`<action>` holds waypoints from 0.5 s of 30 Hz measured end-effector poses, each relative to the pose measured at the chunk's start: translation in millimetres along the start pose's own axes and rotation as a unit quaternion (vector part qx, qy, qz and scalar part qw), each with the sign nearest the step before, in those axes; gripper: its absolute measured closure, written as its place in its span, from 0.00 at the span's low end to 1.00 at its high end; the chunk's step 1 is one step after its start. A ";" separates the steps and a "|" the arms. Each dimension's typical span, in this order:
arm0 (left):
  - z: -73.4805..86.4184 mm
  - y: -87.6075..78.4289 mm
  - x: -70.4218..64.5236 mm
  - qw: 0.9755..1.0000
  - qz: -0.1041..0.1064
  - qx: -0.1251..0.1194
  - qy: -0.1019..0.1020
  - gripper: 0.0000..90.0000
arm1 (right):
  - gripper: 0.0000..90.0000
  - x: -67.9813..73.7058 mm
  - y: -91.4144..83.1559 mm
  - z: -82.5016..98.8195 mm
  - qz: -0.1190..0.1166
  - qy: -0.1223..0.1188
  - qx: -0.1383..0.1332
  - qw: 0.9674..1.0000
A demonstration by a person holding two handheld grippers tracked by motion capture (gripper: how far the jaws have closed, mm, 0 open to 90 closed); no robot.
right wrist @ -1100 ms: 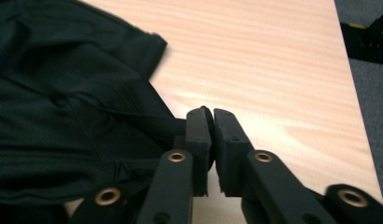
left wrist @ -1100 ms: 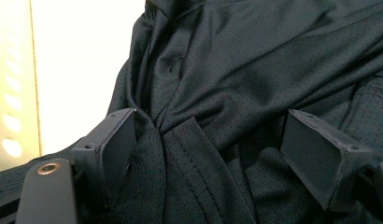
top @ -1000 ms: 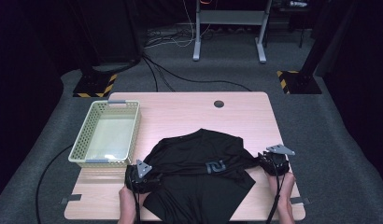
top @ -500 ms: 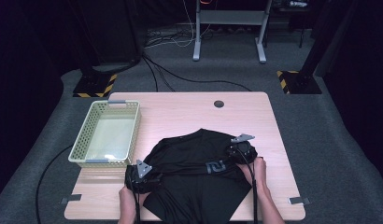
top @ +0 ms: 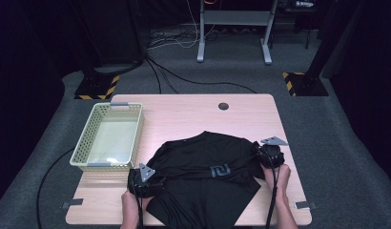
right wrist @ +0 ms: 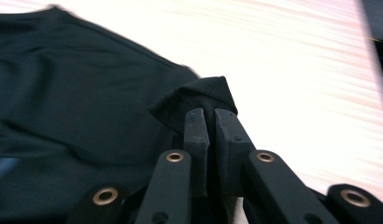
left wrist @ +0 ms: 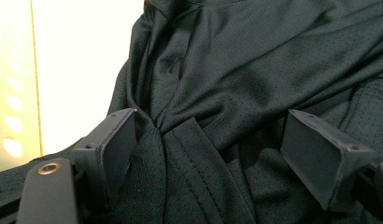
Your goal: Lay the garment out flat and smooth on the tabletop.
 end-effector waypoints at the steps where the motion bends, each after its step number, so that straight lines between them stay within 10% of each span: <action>1: 0.0 0.0 0.1 1.000 0.000 0.000 0.001 0.21 | 0.93 -7.1 -2.8 1.2 0.009 0.005 -0.002 1.000; 8: -0.1 0.0 0.0 1.000 0.000 0.000 0.001 0.21 | 0.85 -45.6 -17.3 22.3 0.050 0.051 0.008 0.997; 15: 0.0 -0.1 0.0 1.000 0.000 0.000 0.001 0.21 | 0.68 -39.2 -29.0 15.0 0.042 0.057 -0.024 0.997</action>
Point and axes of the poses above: each handheld gripper's, and its own axes: y roughly forward along the jaws, z roughly out of its underside, x roughly to its left, the point moved 8 cm from there along y, roughly forward along the jaws, and after that the axes turned 14 degrees about -x, right-handed, at the moved point
